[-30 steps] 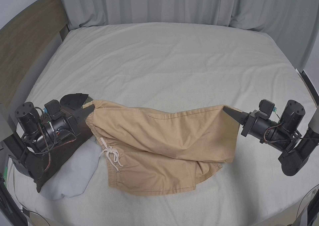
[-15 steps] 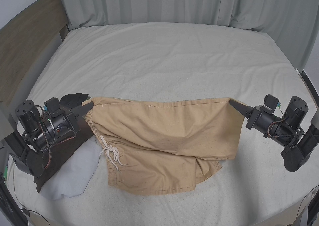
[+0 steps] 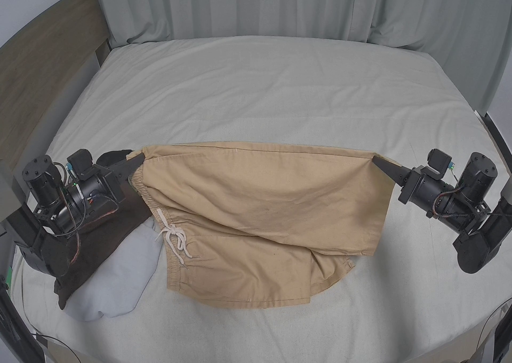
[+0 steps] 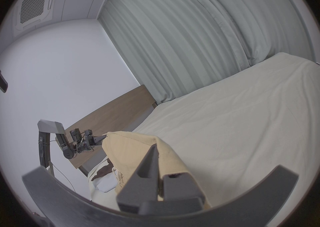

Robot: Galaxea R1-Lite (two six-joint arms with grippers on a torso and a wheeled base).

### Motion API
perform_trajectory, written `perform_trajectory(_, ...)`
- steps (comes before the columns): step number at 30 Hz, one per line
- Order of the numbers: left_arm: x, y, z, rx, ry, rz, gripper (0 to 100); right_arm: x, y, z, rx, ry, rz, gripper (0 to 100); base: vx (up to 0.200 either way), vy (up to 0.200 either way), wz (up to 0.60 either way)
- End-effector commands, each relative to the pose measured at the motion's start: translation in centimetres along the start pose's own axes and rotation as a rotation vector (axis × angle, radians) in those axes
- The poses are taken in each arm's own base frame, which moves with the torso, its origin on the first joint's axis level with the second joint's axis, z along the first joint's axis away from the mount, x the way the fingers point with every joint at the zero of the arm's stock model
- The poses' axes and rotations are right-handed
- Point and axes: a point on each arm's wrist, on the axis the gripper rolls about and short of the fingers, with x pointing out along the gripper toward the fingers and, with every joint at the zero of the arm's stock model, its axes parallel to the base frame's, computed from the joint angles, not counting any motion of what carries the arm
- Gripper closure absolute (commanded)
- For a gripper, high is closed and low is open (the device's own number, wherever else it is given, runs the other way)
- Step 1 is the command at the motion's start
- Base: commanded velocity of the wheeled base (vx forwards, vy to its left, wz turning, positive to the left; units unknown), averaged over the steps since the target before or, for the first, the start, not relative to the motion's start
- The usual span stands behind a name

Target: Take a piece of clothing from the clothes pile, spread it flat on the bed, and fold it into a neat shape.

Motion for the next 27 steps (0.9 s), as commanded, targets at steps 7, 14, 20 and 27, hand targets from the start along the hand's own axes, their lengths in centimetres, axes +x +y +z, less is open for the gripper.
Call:
perform_trajectory(7,-0.3,0.8,0.6,0.013,-0.021,0.026,100,0.1,0.2,-0.1,-0.001,0.003,0.006,100,0.0,0.0,0.0)
perform_trajectory(14,-0.4,0.9,0.6,0.013,-0.02,0.033,100,0.0,0.0,0.0,-0.003,0.001,0.001,100,0.0,0.0,0.0)
perform_trajectory(20,-0.5,0.9,0.4,0.01,-0.014,0.033,100,-0.2,-0.4,0.1,-0.008,-0.004,-0.014,100,0.0,0.0,0.0)
perform_trajectory(27,-0.4,0.9,0.4,0.01,-0.014,0.033,100,-0.5,-1.0,0.3,-0.009,-0.007,-0.035,100,0.0,0.0,0.0)
